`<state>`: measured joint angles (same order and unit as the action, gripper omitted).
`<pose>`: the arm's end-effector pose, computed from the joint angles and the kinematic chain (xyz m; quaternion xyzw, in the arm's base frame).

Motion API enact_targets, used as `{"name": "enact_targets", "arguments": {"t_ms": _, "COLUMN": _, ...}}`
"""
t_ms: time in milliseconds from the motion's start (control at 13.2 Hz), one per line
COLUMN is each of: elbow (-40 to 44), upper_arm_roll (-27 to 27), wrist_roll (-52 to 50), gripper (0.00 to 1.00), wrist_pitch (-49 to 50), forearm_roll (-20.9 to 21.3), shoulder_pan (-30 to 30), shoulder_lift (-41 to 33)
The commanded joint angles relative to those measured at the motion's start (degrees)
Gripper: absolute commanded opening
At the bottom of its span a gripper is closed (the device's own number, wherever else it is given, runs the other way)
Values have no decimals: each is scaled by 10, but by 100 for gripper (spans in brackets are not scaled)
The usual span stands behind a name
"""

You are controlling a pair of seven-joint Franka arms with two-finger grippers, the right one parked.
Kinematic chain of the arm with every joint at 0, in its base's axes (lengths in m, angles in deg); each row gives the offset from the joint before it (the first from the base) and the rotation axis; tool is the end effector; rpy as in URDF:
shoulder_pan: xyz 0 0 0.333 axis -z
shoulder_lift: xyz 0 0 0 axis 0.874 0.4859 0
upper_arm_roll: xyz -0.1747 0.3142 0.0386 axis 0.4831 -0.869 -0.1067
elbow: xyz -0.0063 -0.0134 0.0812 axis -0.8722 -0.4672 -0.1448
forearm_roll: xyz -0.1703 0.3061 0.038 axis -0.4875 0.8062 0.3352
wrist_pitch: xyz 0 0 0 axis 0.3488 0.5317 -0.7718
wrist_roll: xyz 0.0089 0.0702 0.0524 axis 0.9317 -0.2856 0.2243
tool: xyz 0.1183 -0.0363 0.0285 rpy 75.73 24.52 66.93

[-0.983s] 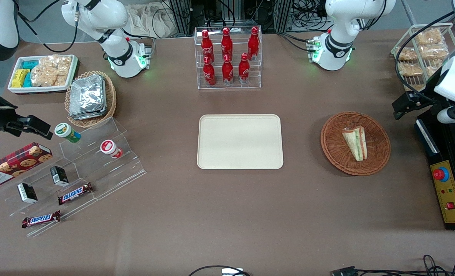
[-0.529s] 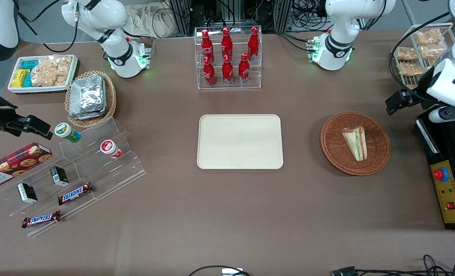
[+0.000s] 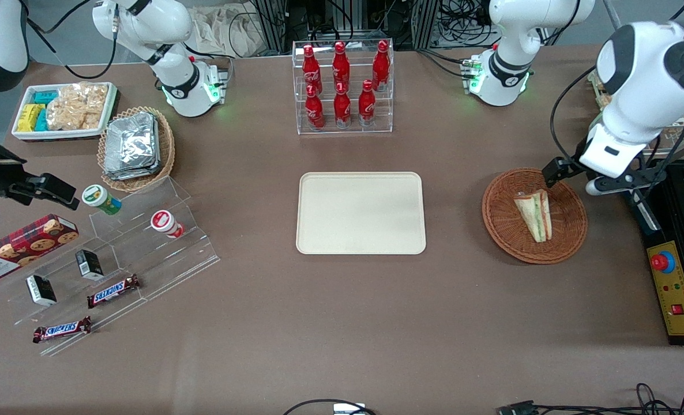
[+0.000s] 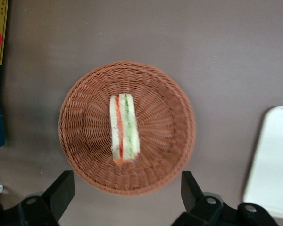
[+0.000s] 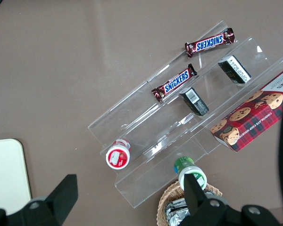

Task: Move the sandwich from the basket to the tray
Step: 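Lower the open left gripper around the sandwich and close it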

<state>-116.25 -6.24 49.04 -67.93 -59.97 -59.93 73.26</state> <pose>0.4439 -0.0207 0.4832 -0.9965 -0.0765 -0.0146 0.0310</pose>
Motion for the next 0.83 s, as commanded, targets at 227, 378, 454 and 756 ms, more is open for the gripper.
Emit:
{"name": "enact_targets", "arguments": {"t_ms": 227, "elbow": -133, "upper_arm_roll": -11, "wrist_roll": -4, "gripper": 100, "wrist_pitch": -193, "forearm_roll": 23, "shoulder_pan": -17, "shoulder_lift": 31}}
{"name": "enact_targets", "arguments": {"t_ms": 378, "elbow": -162, "upper_arm_roll": -21, "wrist_roll": -4, "gripper": 100, "wrist_pitch": -238, "forearm_roll": 22, "shoulder_pan": -21, "shoulder_lift": 45}}
{"name": "enact_targets", "arguments": {"t_ms": 454, "elbow": -173, "upper_arm_roll": -24, "wrist_roll": -4, "gripper": 100, "wrist_pitch": -259, "forearm_roll": 22, "shoulder_pan": -21, "shoulder_lift": 54}}
{"name": "enact_targets", "arguments": {"t_ms": 756, "elbow": -173, "upper_arm_roll": -29, "wrist_roll": -4, "gripper": 100, "wrist_pitch": -326, "forearm_roll": 21, "shoulder_pan": -23, "shoulder_lift": 131}}
